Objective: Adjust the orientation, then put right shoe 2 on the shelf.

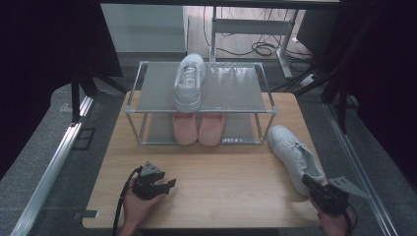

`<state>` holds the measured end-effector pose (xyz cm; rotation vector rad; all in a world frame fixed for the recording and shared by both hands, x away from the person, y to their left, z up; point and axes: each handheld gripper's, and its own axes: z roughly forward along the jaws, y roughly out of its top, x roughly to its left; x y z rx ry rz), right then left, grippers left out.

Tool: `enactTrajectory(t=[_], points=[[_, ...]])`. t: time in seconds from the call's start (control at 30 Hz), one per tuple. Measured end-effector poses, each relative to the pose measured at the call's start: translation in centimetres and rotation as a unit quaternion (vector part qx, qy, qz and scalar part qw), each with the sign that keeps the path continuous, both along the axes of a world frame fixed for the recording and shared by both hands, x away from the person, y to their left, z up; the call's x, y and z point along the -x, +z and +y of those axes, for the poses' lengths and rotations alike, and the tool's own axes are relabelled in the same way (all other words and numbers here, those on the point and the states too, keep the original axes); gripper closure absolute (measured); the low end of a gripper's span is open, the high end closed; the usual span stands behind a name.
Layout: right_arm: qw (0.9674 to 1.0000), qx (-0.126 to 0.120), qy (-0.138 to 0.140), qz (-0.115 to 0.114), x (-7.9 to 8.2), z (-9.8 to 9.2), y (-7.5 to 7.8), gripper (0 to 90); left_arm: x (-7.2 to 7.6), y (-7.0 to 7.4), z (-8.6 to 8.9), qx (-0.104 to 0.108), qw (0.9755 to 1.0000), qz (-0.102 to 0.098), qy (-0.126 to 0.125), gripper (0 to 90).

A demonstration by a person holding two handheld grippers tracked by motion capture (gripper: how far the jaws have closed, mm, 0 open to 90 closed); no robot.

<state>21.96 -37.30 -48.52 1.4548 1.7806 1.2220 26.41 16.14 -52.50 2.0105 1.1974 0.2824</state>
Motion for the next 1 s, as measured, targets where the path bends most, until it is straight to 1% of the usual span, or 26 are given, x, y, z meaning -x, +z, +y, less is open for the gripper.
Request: enactTrajectory(t=[0.17, 0.3, 0.4, 0.5, 0.53, 0.57, 0.6, 0.7, 0.73, 0.8, 0.83, 0.9, 0.93, 0.97, 1.0], points=[[1.0000, -0.003, 0.002, 0.000, 0.0, -0.2, 0.0, 88.4, 0.0, 0.0, 0.0, -0.002, 1.0000, 0.001, 0.000, 44.5], [0.9999, -0.003, 0.013, -0.006, 0.0, 0.0, 0.3, 86.2, 0.0, 0.0, 0.0, -0.001, 1.0000, 0.000, 0.000, 44.5], [0.9994, -0.009, 0.030, -0.018, 0.0, 0.1, 1.1, 83.9, 0.0, 0.0, 0.0, -0.001, 1.0000, 0.000, 0.000, 44.5], [0.9987, -0.014, 0.040, -0.028, -0.1, 0.1, 1.7, 81.9, 0.0, 0.0, -0.1, -0.002, 1.0000, 0.001, -0.001, 44.5], [0.9980, -0.020, 0.049, -0.034, -0.3, -0.1, 2.2, 80.3, 0.0, 0.0, -0.2, -0.001, 1.0000, 0.000, -0.001, 44.5], [0.9980, -0.020, 0.049, -0.034, -0.3, -0.1, 2.2, 80.3, 0.0, 0.0, -0.2, -0.001, 1.0000, 0.000, -0.001, 44.5], [0.9975, -0.024, 0.056, -0.036, -0.6, -0.2, 2.6, 78.5, 0.1, 0.0, -0.2, 0.000, 1.0000, -0.001, -0.001, 44.5], [0.9970, -0.027, 0.060, -0.042, -0.9, -0.4, 3.1, 76.5, 0.1, 0.0, -0.2, 0.000, 1.0000, -0.001, 0.000, 44.6], [0.9964, -0.029, 0.064, -0.047, -1.4, -0.6, 3.5, 74.7, 0.1, 0.0, -0.2, 0.000, 1.0000, 0.000, 0.000, 44.5], [0.9963, -0.030, 0.064, -0.048, -1.6, -0.7, 3.6, 74.4, 0.1, 0.0, -0.2, -0.002, 1.0000, 0.000, 0.000, 44.5], [0.9960, -0.032, 0.064, -0.053, -1.9, -0.8, 3.8, 74.3, 0.2, 0.0, -0.2, -0.003, 1.0000, 0.000, 0.000, 44.5], [0.9960, -0.033, 0.061, -0.056, -2.3, -1.0, 4.1, 73.8, 0.3, 0.1, -0.2, -0.004, 1.0000, -0.002, -0.001, 44.5], [0.9959, -0.029, 0.063, -0.058, -2.7, -1.3, 4.6, 72.4, 0.4, 0.1, -0.2, -0.003, 1.0000, -0.002, -0.001, 44.5], [0.9959, -0.029, 0.063, -0.058, -2.7, -1.3, 4.6, 72.4, 0.4, 0.1, -0.2, -0.003, 1.0000, -0.003, -0.001, 44.5], [0.9959, -0.025, 0.064, -0.058, -3.2, -1.6, 4.9, 71.4, 0.4, 0.1, -0.1, 0.000, 1.0000, -0.002, 0.001, 44.6]])
